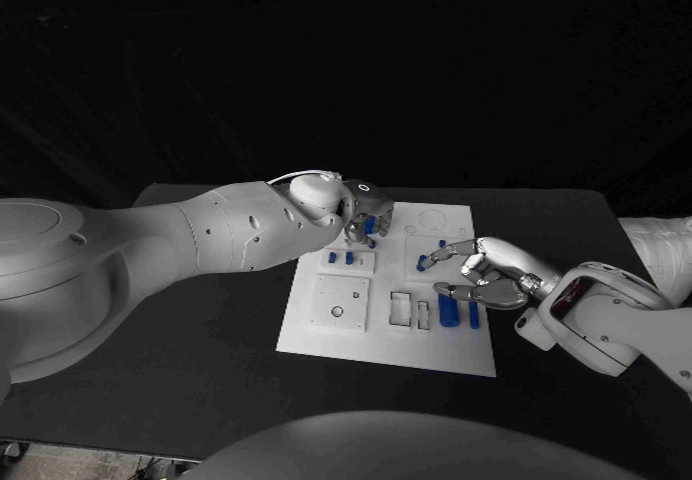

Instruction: Assemble the parts on the task board

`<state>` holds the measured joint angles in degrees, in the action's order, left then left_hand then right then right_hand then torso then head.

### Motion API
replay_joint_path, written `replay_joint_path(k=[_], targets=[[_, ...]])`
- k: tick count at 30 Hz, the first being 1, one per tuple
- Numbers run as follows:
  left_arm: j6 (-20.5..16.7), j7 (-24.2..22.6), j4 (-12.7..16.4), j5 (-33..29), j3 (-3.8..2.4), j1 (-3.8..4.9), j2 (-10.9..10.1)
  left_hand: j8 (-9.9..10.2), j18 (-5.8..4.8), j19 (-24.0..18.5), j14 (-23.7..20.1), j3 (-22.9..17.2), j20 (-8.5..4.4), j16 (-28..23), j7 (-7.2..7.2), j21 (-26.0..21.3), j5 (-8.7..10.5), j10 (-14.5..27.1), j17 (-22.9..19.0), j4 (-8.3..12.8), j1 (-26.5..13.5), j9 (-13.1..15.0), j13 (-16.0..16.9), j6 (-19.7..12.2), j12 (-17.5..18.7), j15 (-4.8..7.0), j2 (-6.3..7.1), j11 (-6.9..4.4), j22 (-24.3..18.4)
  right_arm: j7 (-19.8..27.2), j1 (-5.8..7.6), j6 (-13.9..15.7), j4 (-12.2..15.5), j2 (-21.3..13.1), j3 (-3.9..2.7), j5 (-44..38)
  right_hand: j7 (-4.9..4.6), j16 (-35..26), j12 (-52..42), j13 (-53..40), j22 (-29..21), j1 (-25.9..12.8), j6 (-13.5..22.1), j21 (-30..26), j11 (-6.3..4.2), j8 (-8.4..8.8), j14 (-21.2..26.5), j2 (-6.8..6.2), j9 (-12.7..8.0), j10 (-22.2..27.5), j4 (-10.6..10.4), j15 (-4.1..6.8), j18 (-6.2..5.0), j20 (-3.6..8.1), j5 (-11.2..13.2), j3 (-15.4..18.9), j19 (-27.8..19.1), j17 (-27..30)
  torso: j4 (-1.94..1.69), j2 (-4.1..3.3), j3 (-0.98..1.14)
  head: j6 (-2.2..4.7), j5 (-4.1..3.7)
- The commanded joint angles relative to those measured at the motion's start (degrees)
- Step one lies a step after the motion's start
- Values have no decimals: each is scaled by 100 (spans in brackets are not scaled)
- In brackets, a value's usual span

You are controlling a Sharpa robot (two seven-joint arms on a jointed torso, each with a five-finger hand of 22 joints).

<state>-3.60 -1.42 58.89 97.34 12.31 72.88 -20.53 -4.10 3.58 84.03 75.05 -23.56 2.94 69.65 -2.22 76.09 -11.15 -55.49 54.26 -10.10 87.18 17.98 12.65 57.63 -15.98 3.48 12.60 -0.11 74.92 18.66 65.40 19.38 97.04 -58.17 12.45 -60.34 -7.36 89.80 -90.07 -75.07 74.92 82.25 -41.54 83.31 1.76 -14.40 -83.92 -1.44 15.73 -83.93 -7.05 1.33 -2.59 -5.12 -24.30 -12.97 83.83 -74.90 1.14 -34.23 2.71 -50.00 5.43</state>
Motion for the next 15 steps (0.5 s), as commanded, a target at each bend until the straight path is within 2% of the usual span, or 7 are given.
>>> replay_joint_path(k=[1,15], targets=[[155,-40,-26,5,-4,-17,22,1,-50,51,-49,36,-37,-42,-1,-28,-31,4,-33,16,-45,-8,6,-5,-8,-2,-9,6,1099,65,-1,-81,6,3,0,13,-25,20,7,-1493,1244,-64,-8,-8,54,-49,-608,20,12,-607,-43,-46,58,-39,22,-2,19,-1510,4,2,-1,0,-18],[195,24,-104,12,-3,-52,39,-36,-24,-21,-200,51,-24,-130,10,-164,-123,66,-241,34,-74,-35,17,39,26,-15,-51,5,1063,99,-1,-74,6,2,0,21,-25,20,7,-1493,1244,-63,-22,-8,55,-73,-608,23,22,-607,-43,-48,57,-40,23,-2,18,-1510,1,2,0,0,-16]])
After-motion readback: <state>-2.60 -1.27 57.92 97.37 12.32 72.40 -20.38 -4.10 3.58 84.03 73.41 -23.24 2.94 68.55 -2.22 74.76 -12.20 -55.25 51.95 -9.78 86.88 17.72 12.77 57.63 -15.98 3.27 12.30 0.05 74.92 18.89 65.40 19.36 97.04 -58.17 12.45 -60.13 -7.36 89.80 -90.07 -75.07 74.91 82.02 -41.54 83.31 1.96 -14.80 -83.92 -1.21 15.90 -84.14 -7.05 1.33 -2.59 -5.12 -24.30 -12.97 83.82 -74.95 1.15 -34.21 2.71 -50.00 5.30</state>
